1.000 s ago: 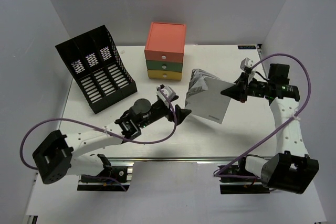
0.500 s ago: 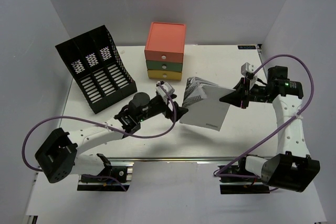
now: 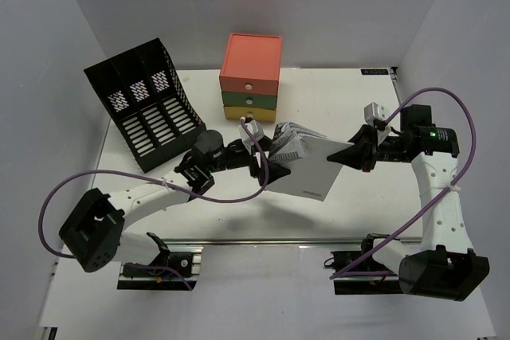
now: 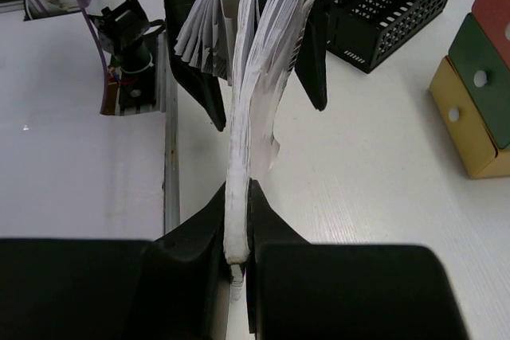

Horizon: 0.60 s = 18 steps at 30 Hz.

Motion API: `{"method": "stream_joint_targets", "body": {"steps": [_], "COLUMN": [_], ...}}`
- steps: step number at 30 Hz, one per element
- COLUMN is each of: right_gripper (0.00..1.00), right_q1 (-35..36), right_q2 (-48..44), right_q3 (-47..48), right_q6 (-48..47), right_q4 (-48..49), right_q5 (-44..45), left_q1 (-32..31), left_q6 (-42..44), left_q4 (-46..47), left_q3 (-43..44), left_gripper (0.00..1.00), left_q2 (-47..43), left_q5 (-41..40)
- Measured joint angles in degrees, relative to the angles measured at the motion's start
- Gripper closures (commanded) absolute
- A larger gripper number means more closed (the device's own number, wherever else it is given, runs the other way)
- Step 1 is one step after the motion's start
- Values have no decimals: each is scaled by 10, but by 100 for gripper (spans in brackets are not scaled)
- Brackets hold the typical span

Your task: Organize the desk

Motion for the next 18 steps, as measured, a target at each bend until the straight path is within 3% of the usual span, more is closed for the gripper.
{"method": "stream_joint_targets", "body": {"steps": [1,4,5,9,13,15,16,18], "right_gripper": [100,100,100,100,100,87,63,38], "right_q1": [2,8,9,9,9,9,9,9], "right_q2": [0,0,0,0,-7,-9,-10,-14], "right_q3": [0,-1,-1,-3,-24,-35,-39,-45], "right_q6": [0,0,0,7,50,72,85,105], "right_q4": [0,0,0,8,51,77,89,111], "right_q5": [-1,-2,-2,0,-1,-1,0,9], "left_q1": [2,8,9,17,21,22,23,24], "left_q6": [-7,-31,-37,-49,-52,-55,-56,-56], "left_q4": [11,39,42,32,21,14,10,-4], "left_q3": [1,6,9,30,33,33,33,34], "left_gripper": [3,22,35,75,91,100,100,100], "left_q2": [5,17,21,34,34,33,33,31], "left_q5": [17,73,90,144,167,170,169,165]}}
